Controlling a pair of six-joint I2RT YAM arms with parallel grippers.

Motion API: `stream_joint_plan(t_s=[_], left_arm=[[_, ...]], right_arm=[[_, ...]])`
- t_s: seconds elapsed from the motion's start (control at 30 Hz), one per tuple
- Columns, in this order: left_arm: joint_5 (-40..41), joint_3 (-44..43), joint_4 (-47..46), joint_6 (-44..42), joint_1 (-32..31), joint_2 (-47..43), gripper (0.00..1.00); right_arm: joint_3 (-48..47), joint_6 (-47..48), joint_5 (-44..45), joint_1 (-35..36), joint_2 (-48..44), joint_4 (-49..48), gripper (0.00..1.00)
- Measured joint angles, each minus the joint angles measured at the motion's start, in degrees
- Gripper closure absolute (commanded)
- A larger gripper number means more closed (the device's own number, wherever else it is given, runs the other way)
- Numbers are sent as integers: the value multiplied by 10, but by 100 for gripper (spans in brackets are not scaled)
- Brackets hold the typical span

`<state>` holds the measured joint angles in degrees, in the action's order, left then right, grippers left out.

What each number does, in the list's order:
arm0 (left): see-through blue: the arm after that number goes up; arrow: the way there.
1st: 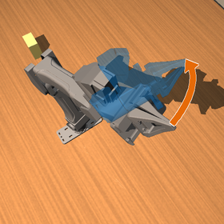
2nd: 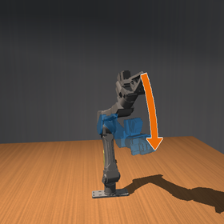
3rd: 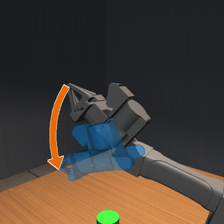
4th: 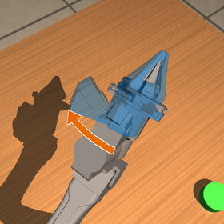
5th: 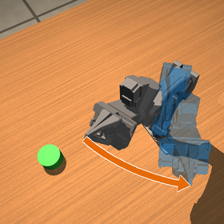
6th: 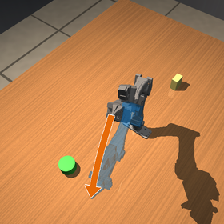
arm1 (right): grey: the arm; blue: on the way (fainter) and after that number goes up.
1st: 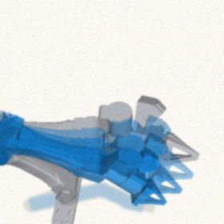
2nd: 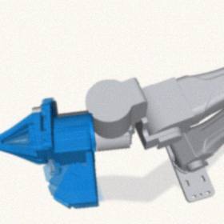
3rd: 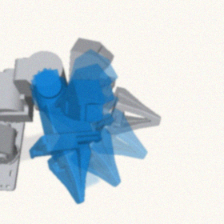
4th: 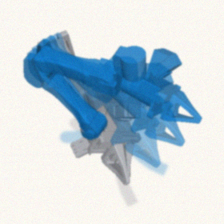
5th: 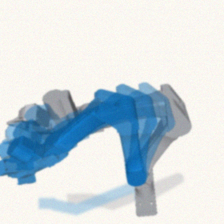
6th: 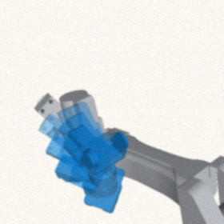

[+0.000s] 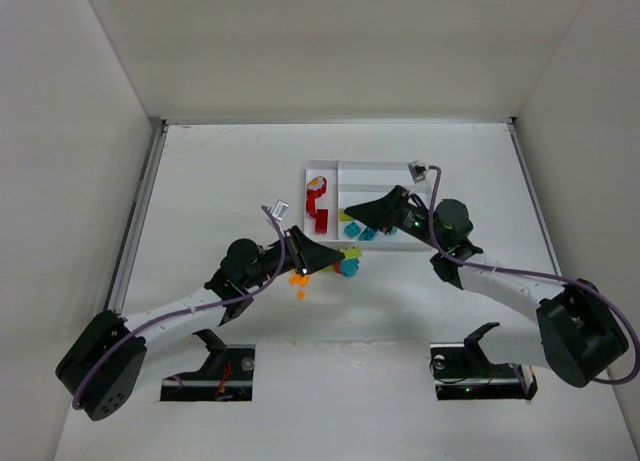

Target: Sort the legos into containers by color

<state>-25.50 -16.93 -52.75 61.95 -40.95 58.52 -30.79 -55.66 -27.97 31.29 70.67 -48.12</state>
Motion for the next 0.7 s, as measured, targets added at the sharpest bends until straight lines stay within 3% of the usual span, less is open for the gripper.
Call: stream_joint_plan(t_s=[0.4,0.7], left_arm=[[-22,5,8,-2,12,6,87],[-17,5,17,-7,56,5,87]], right_arm=[[-52,28,34,-53,85,13,60],[-174,121,169,-79,208,175,60]])
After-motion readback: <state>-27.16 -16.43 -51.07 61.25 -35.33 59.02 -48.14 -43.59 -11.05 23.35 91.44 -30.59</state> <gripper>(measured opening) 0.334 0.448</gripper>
